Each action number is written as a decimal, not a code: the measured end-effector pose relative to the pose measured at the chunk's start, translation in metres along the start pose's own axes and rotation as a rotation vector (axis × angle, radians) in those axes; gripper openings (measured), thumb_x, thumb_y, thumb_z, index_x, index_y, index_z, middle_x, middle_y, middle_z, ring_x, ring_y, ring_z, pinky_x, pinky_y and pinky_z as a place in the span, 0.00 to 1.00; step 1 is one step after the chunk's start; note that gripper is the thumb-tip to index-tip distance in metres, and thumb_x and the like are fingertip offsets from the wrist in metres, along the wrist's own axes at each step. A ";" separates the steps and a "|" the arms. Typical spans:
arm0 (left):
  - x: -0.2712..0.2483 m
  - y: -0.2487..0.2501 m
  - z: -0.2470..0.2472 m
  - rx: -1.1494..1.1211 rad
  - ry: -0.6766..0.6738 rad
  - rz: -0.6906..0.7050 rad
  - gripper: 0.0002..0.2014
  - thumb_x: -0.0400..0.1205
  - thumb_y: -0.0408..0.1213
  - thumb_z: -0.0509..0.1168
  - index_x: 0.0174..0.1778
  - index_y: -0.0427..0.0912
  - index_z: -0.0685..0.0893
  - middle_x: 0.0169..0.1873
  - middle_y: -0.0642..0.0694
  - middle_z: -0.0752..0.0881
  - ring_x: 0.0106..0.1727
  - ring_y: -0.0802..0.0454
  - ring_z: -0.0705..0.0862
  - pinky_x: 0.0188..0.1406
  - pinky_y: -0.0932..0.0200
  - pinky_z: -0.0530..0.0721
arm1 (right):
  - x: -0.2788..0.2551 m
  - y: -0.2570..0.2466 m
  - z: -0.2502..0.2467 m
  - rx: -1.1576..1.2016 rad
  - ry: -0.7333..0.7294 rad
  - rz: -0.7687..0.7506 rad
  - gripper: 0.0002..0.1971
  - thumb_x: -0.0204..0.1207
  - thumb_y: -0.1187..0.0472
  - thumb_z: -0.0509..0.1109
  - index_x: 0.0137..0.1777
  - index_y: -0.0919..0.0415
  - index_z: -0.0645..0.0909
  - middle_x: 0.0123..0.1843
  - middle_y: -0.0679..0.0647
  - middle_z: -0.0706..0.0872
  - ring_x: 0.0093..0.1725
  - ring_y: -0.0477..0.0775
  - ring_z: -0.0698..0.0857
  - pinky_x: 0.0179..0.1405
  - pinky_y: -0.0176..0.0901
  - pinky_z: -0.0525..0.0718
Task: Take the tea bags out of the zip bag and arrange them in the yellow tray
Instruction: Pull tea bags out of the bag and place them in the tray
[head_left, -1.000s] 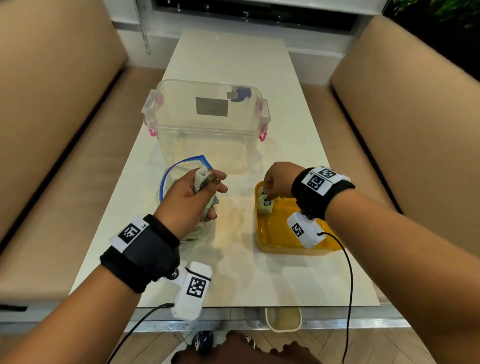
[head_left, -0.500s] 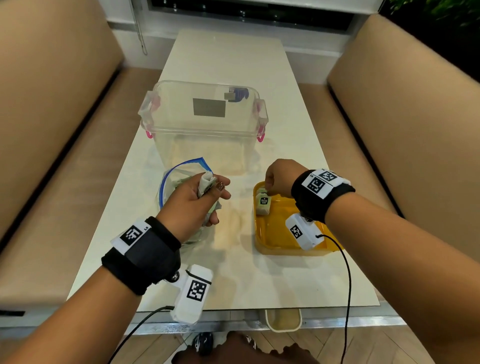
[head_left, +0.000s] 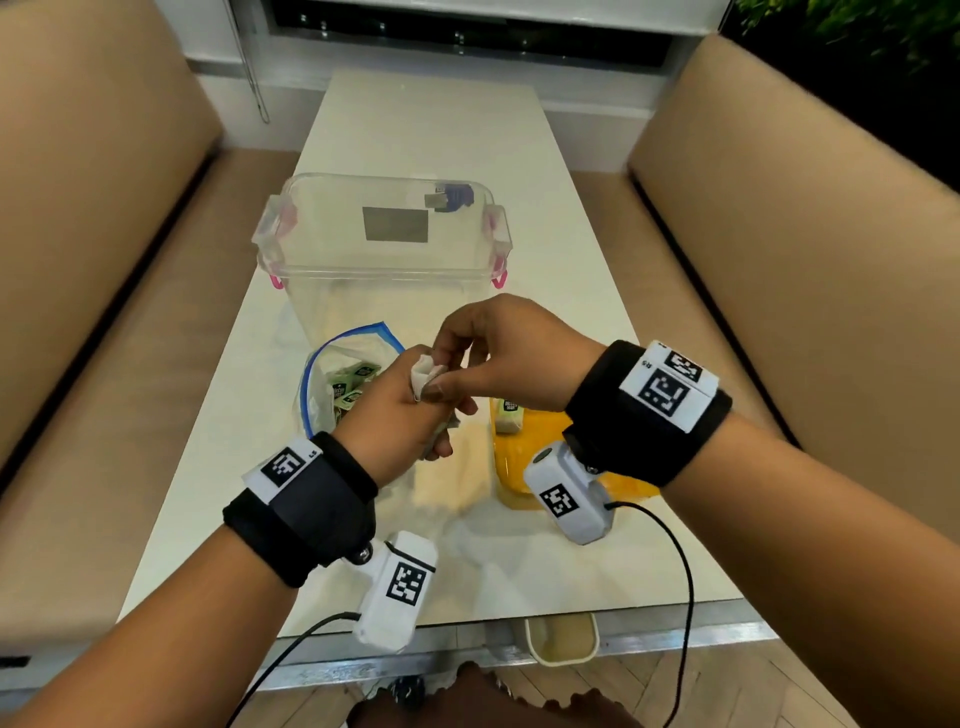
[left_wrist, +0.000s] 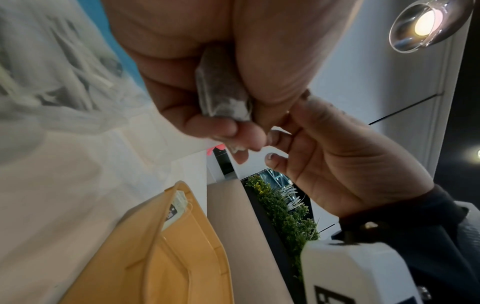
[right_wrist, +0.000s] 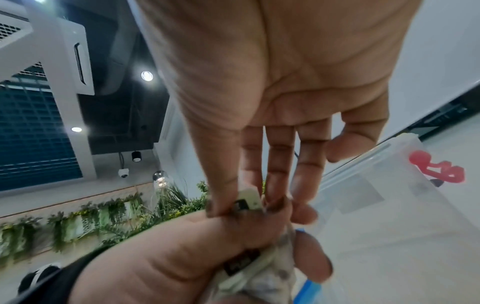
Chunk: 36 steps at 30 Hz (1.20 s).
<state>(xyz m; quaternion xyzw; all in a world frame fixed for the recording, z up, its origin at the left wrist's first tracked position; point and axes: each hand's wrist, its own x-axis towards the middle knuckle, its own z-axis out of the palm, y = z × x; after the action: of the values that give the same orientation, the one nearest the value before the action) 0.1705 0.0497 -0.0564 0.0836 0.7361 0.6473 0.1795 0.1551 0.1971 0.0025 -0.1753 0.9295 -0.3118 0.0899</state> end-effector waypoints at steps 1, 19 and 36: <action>-0.001 0.001 0.001 -0.010 -0.002 0.003 0.02 0.85 0.29 0.57 0.49 0.40 0.72 0.38 0.42 0.86 0.21 0.54 0.77 0.21 0.61 0.74 | -0.001 0.001 0.001 0.008 0.011 0.008 0.08 0.70 0.55 0.78 0.44 0.57 0.87 0.37 0.44 0.88 0.33 0.34 0.81 0.33 0.21 0.74; -0.010 -0.005 -0.001 -0.039 -0.040 0.027 0.09 0.82 0.39 0.66 0.56 0.41 0.82 0.34 0.48 0.85 0.21 0.53 0.75 0.21 0.64 0.72 | -0.018 0.010 -0.036 0.106 0.027 0.037 0.09 0.78 0.65 0.71 0.56 0.59 0.84 0.38 0.53 0.90 0.32 0.46 0.88 0.31 0.24 0.78; -0.005 -0.001 0.010 -0.140 0.097 0.080 0.04 0.82 0.35 0.66 0.50 0.41 0.82 0.33 0.47 0.85 0.18 0.57 0.72 0.19 0.67 0.72 | -0.022 0.014 -0.031 0.071 0.068 0.122 0.15 0.71 0.56 0.79 0.55 0.60 0.85 0.43 0.51 0.91 0.36 0.40 0.87 0.39 0.32 0.86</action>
<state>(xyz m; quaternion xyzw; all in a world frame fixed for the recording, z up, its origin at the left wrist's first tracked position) 0.1794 0.0571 -0.0576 0.0688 0.6929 0.7071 0.1233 0.1629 0.2325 0.0201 -0.1046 0.9294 -0.3441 0.0832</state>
